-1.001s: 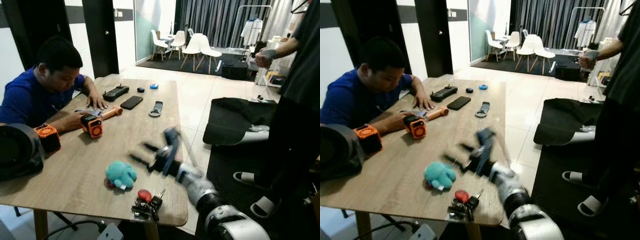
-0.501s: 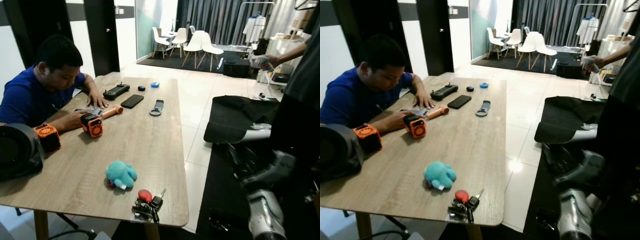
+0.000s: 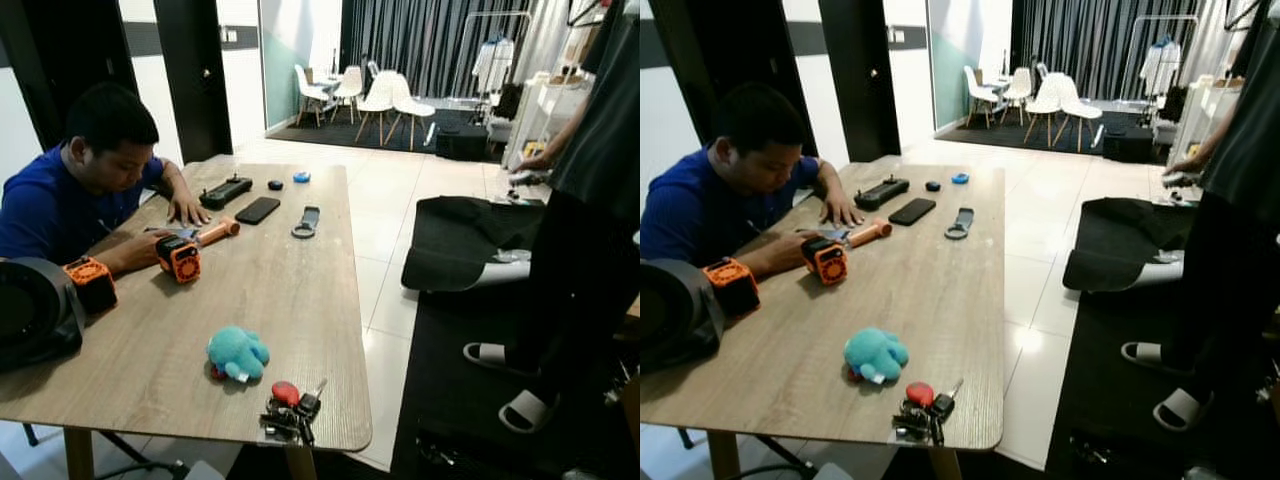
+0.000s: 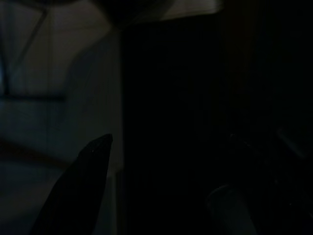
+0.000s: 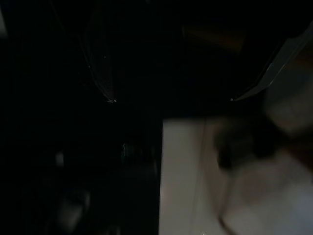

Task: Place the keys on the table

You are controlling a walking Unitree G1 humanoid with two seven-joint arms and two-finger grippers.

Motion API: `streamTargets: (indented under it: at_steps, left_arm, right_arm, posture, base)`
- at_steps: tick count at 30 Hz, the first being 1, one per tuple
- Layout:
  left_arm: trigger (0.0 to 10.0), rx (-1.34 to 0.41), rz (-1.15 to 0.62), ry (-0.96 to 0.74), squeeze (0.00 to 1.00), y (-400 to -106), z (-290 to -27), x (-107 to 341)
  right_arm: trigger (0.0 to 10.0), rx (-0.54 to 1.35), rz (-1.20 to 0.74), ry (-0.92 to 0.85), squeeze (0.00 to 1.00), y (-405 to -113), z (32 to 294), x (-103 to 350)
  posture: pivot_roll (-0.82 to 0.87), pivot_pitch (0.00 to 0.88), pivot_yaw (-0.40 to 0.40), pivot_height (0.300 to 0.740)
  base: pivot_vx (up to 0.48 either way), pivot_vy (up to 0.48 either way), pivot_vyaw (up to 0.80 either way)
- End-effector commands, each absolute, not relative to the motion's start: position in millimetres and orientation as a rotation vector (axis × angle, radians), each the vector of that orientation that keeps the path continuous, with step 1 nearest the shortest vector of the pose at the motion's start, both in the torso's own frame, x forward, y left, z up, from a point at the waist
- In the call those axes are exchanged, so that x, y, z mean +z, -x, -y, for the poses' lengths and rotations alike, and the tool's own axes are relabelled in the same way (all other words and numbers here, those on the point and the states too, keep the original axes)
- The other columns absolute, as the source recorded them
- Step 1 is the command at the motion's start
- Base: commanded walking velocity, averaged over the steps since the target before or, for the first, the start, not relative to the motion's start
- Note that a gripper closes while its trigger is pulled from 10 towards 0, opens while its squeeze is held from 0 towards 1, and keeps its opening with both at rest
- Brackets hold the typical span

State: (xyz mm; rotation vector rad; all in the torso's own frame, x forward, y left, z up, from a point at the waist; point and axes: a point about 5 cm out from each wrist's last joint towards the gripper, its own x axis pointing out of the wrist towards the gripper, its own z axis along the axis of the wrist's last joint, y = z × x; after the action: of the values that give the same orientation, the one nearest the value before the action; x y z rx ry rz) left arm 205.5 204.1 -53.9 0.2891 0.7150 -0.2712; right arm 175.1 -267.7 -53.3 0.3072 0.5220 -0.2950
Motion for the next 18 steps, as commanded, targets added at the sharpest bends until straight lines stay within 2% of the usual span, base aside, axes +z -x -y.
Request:
streamTargets:
  at_steps: [1,6,7,11,18]
  left_arm:
    - [10.0,-0.197,-0.759,-0.237,0.00,-201,-204,-60]
    - [10.0,-0.129,-0.772,-0.124,0.00,-201,-198,-63]
    - [10.0,-0.129,-0.772,-0.124,0.00,-201,-198,-63]
    - [10.0,-0.139,-0.754,-0.096,0.00,-201,-193,-63]
    - [10.0,-0.144,-0.728,-0.023,0.00,-201,-190,-62]
  right_arm:
    - [10.0,-0.272,-0.597,-0.312,0.00,-168,256,-63]
    - [10.0,-0.203,-0.716,-0.397,0.00,-163,220,-79]
    - [10.0,-0.203,-0.716,-0.397,0.00,-163,220,-79]
    - [10.0,-0.083,-0.828,-0.362,0.00,-163,193,-87]
    - [10.0,-0.068,-0.845,-0.348,0.00,-163,186,-88]
  posture:
    - [0.02,0.010,0.012,0.740]
    - [0.03,0.007,0.018,0.740]
    - [0.03,0.007,0.018,0.740]
    - [0.04,0.000,0.020,0.740]
    - [0.04,0.000,0.016,0.740]
  base:
    - [0.000,0.000,0.00]
    - [0.000,0.000,0.00]
    - [0.000,0.000,0.00]
    - [0.000,0.000,0.00]
    - [0.000,0.000,0.00]
